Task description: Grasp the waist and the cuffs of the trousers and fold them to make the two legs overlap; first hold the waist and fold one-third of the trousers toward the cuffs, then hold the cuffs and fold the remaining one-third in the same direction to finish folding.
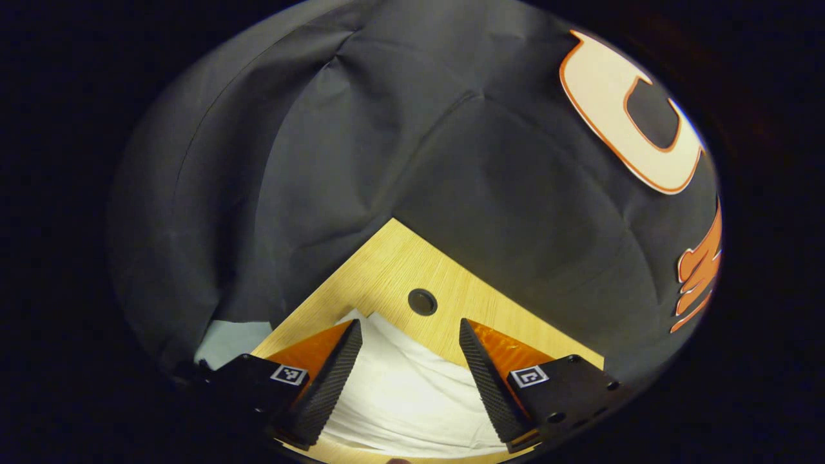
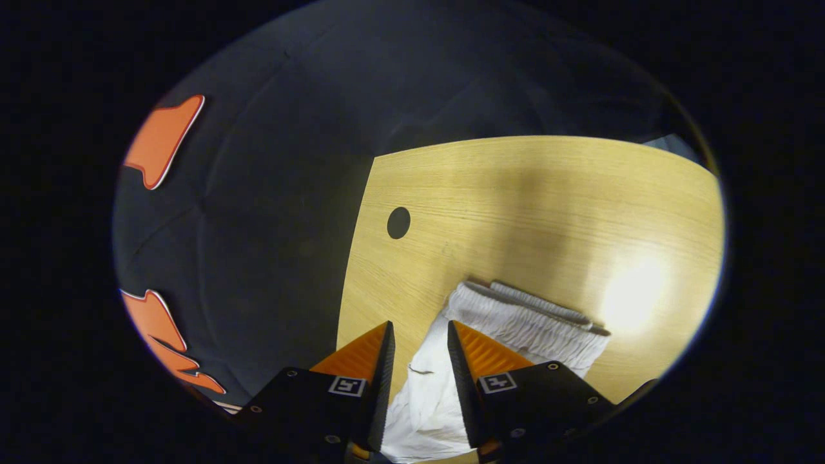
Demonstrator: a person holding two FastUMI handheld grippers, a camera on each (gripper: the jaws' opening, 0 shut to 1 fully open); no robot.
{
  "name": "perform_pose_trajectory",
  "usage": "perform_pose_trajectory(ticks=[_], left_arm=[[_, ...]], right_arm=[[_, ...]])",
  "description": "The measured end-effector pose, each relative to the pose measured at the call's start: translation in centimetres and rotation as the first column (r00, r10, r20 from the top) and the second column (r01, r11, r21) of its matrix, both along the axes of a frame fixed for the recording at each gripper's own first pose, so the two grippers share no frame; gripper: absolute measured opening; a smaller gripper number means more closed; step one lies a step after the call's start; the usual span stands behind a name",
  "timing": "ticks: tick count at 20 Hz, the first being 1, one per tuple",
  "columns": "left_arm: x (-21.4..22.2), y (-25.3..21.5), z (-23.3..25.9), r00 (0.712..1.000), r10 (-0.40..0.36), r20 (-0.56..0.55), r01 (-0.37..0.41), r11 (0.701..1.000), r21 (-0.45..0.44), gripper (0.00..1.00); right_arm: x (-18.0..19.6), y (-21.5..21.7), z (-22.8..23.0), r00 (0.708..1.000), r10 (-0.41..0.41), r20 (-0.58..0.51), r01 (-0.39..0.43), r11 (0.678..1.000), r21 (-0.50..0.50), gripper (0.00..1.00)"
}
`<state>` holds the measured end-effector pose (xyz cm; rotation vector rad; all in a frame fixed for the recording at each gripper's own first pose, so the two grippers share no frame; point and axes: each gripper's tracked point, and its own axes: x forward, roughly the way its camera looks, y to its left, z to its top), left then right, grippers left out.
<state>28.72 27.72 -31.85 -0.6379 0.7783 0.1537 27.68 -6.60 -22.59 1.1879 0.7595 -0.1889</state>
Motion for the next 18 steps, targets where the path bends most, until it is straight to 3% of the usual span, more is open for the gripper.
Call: perform_pose_trajectory(ticks=[2, 3, 4, 5, 6, 7, 10, 14, 18], left_arm=[[-1.0, -0.6, 0.6, 0.999, -0.049, -0.021, 0.05, 0.997, 0.051, 1.0], [-1.2, -1.0, 1.0, 0.997, -0.069, -0.019, 0.07, 0.995, 0.072, 1.0], [-1.1, -1.3, 1.3, 0.996, -0.085, -0.017, 0.087, 0.992, 0.087, 1.0], [-1.5, -2.0, 1.4, 0.995, -0.099, -0.02, 0.101, 0.99, 0.096, 1.0], [-1.7, -2.6, 1.4, 0.993, -0.113, -0.019, 0.114, 0.989, 0.096, 1.0], [-2.1, -3.5, 1.6, 0.992, -0.127, -0.021, 0.129, 0.987, 0.098, 1.0], [-3.0, -5.0, 2.8, 0.984, -0.177, -0.011, 0.177, 0.974, 0.139, 0.96], [-4.3, -8.0, 4.3, 0.969, -0.247, 0.0, 0.243, 0.953, 0.18, 1.0], [-5.9, -11.1, 5.6, 0.956, -0.294, 0.014, 0.287, 0.943, 0.169, 1.0]], right_arm=[[-1.5, -0.7, -0.5, 0.999, 0.033, -0.015, -0.034, 0.997, -0.072, 0.6], [-2.4, -1.1, -0.8, 0.999, 0.049, -0.022, -0.051, 0.993, -0.102, 0.55], [-3.3, -1.2, -1.1, 0.997, 0.065, -0.036, -0.069, 0.99, -0.125, 0.69], [-4.1, -1.2, -1.5, 0.996, 0.079, -0.046, -0.085, 0.986, -0.14, 0.65], [-4.8, -1.3, -1.8, 0.994, 0.091, -0.057, -0.098, 0.983, -0.155, 0.76], [-5.6, -1.5, -2.3, 0.992, 0.096, -0.076, -0.108, 0.979, -0.171, 0.8], [-7.7, -1.9, -3.6, 0.987, 0.106, -0.12, -0.128, 0.971, -0.202, 0.85], [-10.6, -1.0, -6.3, 0.975, 0.123, -0.184, -0.16, 0.966, -0.201, 0.87], [-10.7, 0.0, -8.0, 0.97, 0.121, -0.213, -0.161, 0.97, -0.184, 0.89]])
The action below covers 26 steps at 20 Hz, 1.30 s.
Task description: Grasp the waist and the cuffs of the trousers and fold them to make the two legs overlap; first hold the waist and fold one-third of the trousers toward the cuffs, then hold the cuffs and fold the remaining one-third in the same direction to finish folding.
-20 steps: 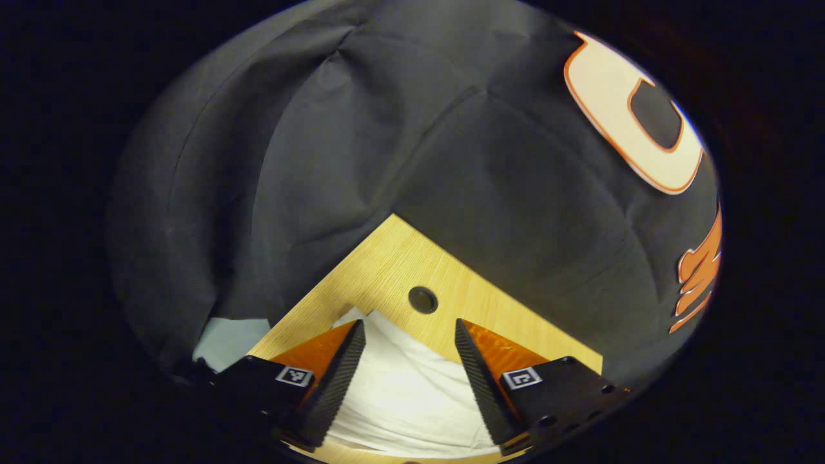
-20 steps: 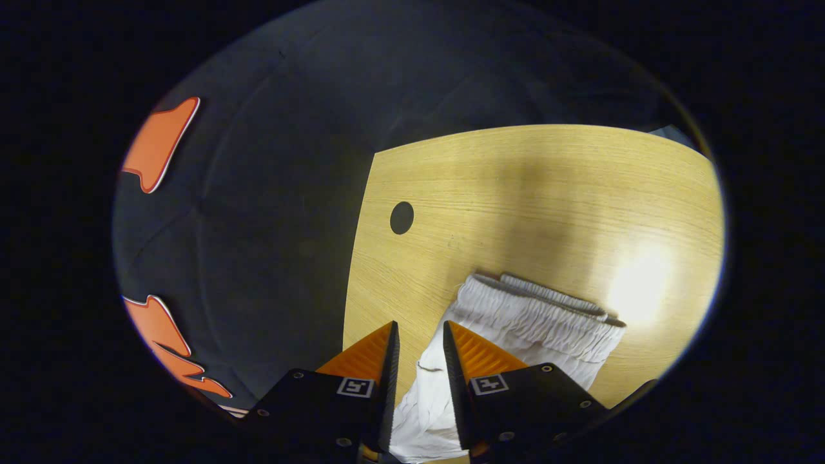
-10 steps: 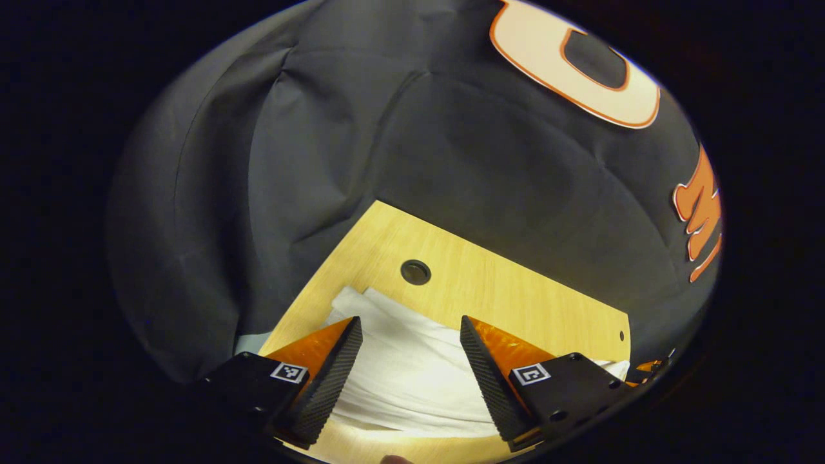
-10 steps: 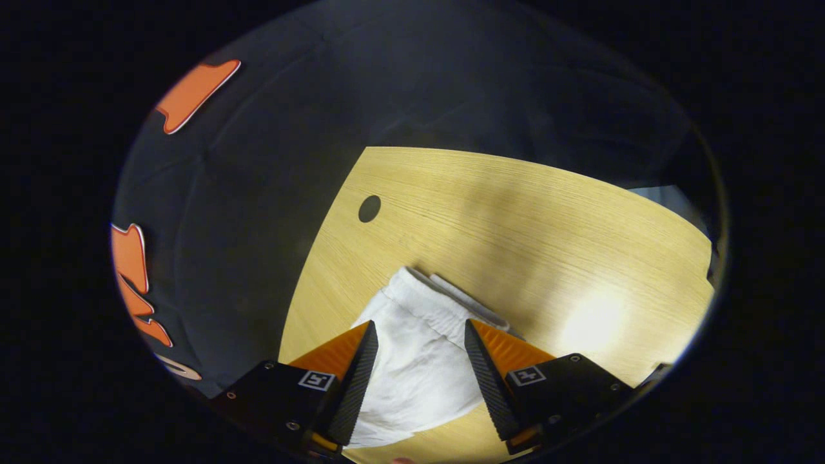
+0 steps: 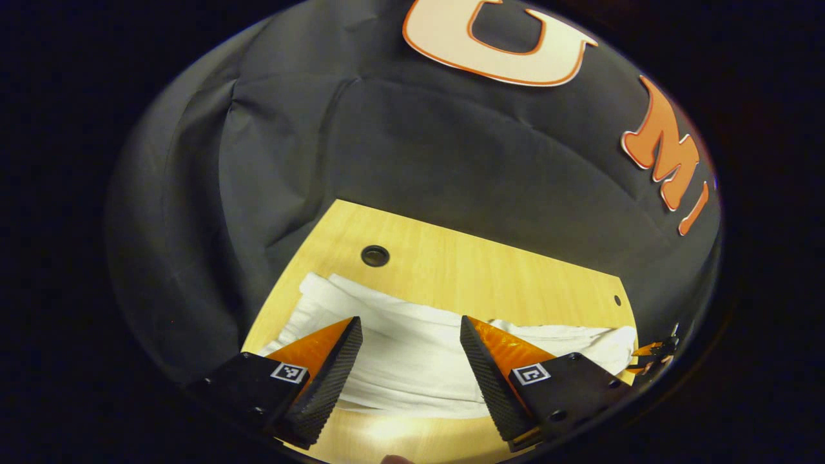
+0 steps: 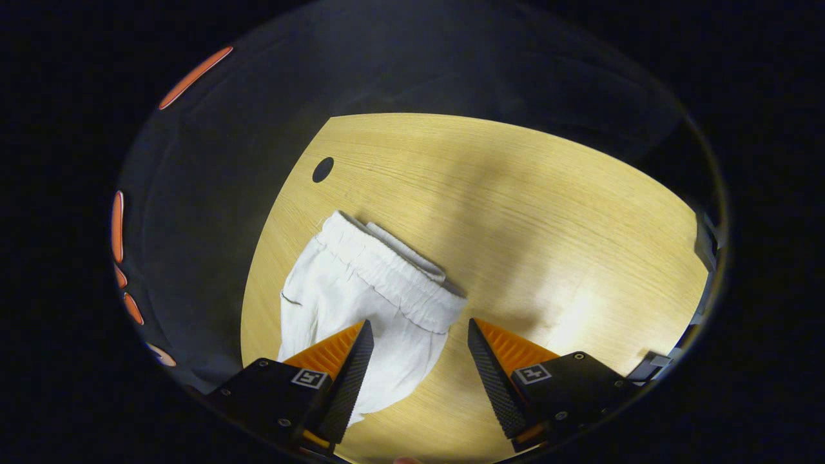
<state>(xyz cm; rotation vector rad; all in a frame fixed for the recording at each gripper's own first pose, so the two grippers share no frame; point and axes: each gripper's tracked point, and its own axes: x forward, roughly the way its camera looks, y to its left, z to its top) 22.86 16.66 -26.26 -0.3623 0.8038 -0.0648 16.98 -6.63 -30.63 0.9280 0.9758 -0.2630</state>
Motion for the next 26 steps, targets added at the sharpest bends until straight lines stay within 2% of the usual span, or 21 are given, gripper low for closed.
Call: perform_pose_trajectory(ticks=[5, 8, 10, 12, 14, 17, 19, 20, 26], left_arm=[[-2.1, -3.9, 1.3, 0.997, -0.069, 0.017, 0.069, 0.997, 0.021, 1.0], [-2.9, -5.5, 1.3, 0.996, -0.087, 0.012, 0.087, 0.996, 0.015, 0.99], [-3.4, -6.3, 1.3, 0.996, -0.087, 0.001, 0.087, 0.996, -0.004, 0.99], [-4.0, -7.2, 1.0, 0.996, -0.086, -0.008, 0.086, 0.996, -0.025, 0.99], [-4.5, -8.3, 0.7, 0.997, -0.078, -0.02, 0.076, 0.995, -0.058, 1.0], [-5.5, -10.0, -0.2, 0.996, -0.082, -0.043, 0.078, 0.993, -0.091, 1.0], [-6.1, -10.9, -0.4, 0.994, -0.092, -0.052, 0.087, 0.992, -0.092, 0.96], [-6.4, -11.4, -0.5, 0.994, -0.098, -0.057, 0.093, 0.991, -0.092, 0.99], [-7.7, -12.5, -1.2, 0.99, -0.124, -0.071, 0.119, 0.99, -0.073, 1.0]], right_arm=[[1.4, -0.4, -1.1, 0.999, -0.047, -0.015, 0.047, 0.999, -0.011, 0.89], [2.0, -0.4, -1.3, 0.998, -0.066, -0.024, 0.066, 0.998, -0.01, 0.89], [2.0, -0.6, -1.5, 0.995, -0.089, -0.032, 0.09, 0.996, 0.002, 0.86], [1.8, -1.1, -1.8, 0.995, -0.098, -0.036, 0.098, 0.995, 0.002, 0.77], [1.9, -1.3, -2.1, 0.996, -0.083, -0.018, 0.082, 0.996, -0.026, 0.6], [2.6, -1.1, -2.3, 0.993, -0.12, 0.005, 0.12, 0.993, 0.007, 0.24], [2.5, -1.3, -2.0, 0.991, -0.131, 0.022, 0.13, 0.991, 0.039, 0.14], [2.5, -1.6, -1.7, 0.991, -0.132, 0.034, 0.13, 0.991, 0.042, 0.12], [2.4, -2.3, -1.3, 0.982, -0.152, 0.111, 0.146, 0.988, 0.057, 0.08]])
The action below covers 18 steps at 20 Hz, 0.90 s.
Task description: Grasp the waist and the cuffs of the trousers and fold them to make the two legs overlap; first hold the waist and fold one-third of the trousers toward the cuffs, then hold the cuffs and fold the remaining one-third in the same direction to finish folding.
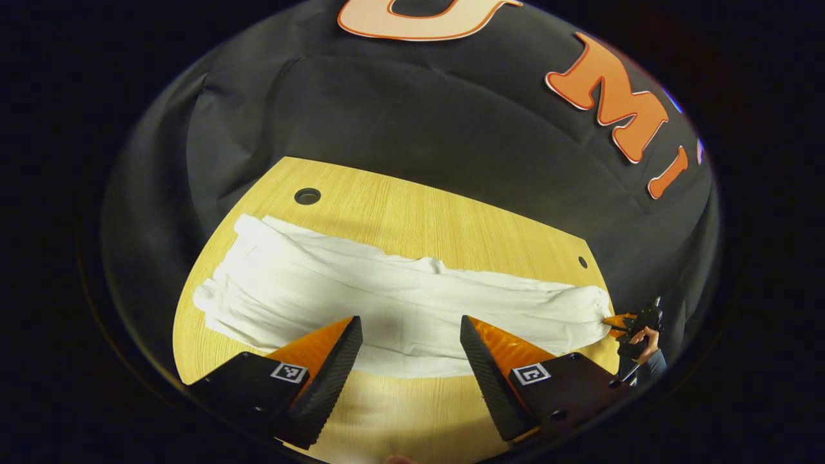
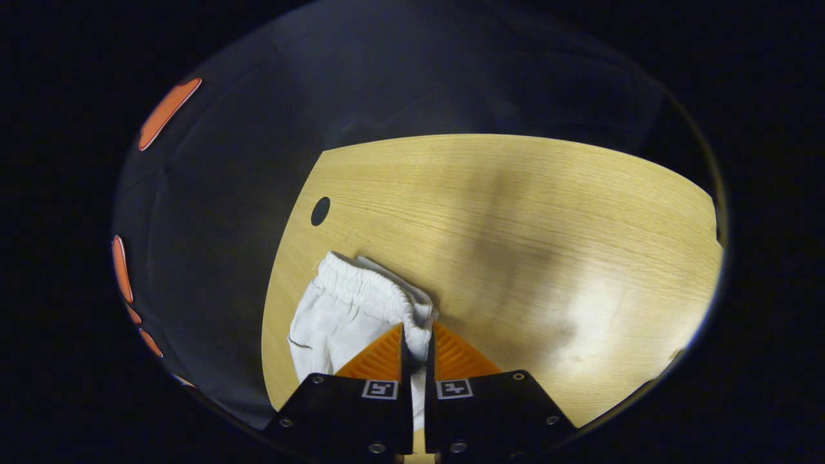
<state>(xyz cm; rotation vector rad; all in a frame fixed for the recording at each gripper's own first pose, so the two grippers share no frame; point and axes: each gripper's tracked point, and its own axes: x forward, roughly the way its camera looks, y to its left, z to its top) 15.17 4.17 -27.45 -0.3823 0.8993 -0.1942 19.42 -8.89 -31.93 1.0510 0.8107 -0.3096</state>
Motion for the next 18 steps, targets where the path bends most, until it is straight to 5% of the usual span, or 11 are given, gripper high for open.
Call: perform_pose_trajectory(ticks=[10, 18], left_arm=[[-1.9, 1.2, 0.2, 0.997, -0.078, 0.029, 0.079, 0.996, -0.034, 0.96], [-2.7, 4.8, -0.8, 0.997, -0.069, 0.026, 0.071, 0.995, -0.073, 1.0]], right_arm=[[-0.1, -1.3, 1.6, 0.988, -0.035, 0.151, 0.038, 0.999, -0.019, 0.07], [0.2, -1.3, 1.8, 0.96, 0.06, 0.273, -0.033, 0.994, -0.103, 0.07]])
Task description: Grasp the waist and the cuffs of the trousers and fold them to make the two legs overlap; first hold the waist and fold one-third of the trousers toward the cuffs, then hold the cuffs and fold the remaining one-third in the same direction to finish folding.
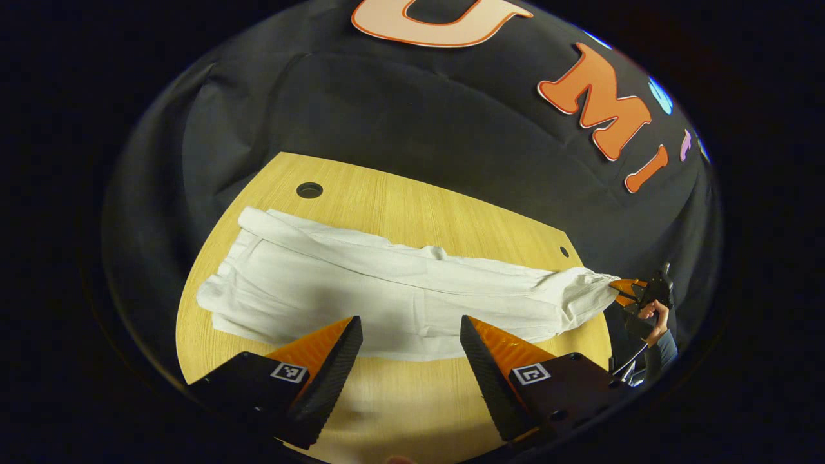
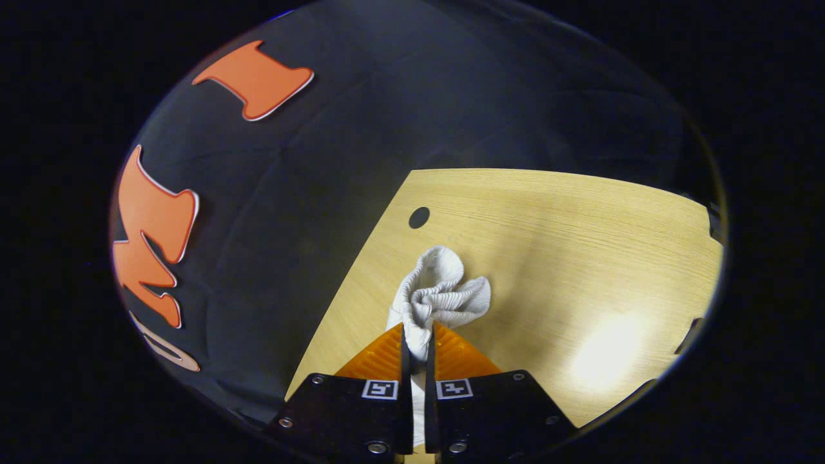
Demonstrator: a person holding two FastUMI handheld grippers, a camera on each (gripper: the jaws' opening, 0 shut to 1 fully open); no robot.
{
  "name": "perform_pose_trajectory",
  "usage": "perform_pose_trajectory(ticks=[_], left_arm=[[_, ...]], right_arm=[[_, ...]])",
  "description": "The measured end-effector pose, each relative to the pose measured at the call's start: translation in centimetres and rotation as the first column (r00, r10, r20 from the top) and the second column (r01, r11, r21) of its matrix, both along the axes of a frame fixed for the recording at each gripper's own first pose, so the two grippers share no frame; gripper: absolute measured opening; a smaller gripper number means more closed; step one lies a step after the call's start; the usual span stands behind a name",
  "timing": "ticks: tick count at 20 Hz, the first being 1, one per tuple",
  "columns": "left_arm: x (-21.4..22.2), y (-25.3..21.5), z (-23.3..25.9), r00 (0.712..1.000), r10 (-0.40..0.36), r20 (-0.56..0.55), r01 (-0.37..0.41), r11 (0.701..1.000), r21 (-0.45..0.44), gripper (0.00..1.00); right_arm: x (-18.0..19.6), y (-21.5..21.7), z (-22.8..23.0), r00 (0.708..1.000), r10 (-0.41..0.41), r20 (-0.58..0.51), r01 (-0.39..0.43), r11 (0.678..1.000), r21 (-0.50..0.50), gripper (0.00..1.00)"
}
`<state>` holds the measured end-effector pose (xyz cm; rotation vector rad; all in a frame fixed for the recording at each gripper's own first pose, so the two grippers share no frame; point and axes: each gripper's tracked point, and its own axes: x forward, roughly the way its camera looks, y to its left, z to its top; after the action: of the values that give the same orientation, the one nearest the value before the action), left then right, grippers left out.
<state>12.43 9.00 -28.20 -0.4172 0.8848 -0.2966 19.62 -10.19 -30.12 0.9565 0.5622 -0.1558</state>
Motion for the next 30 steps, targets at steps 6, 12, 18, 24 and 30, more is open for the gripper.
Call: perform_pose_trajectory(ticks=[6, 12, 18, 24, 30], left_arm=[[-0.9, 2.5, -1.0, 1.0, 0.019, -0.025, -0.019, 0.999, -0.032, 1.0], [-1.6, 5.6, -2.1, 0.998, 0.041, -0.037, -0.043, 0.998, -0.039, 1.0], [-2.9, 9.3, -3.4, 0.994, 0.085, -0.064, -0.088, 0.995, -0.05, 1.0], [-4.2, 13.0, -5.1, 0.985, 0.142, -0.099, -0.148, 0.987, -0.055, 1.0], [-5.3, 15.2, -5.6, 0.971, 0.193, -0.139, -0.205, 0.976, -0.076, 1.0]], right_arm=[[0.3, -0.1, 0.6, 0.995, 0.072, 0.073, -0.068, 0.996, -0.049, 0.07], [0.9, 1.1, 0.3, 0.973, 0.158, 0.166, -0.148, 0.987, -0.068, 0.07], [0.9, 1.0, 0.5, 0.957, 0.227, 0.18, -0.216, 0.973, -0.079, 0.07], [0.8, 1.0, 0.4, 0.939, 0.287, 0.19, -0.276, 0.958, -0.083, 0.07], [0.2, 0.4, 0.7, 0.914, 0.396, 0.092, -0.387, 0.917, -0.096, 0.07]])
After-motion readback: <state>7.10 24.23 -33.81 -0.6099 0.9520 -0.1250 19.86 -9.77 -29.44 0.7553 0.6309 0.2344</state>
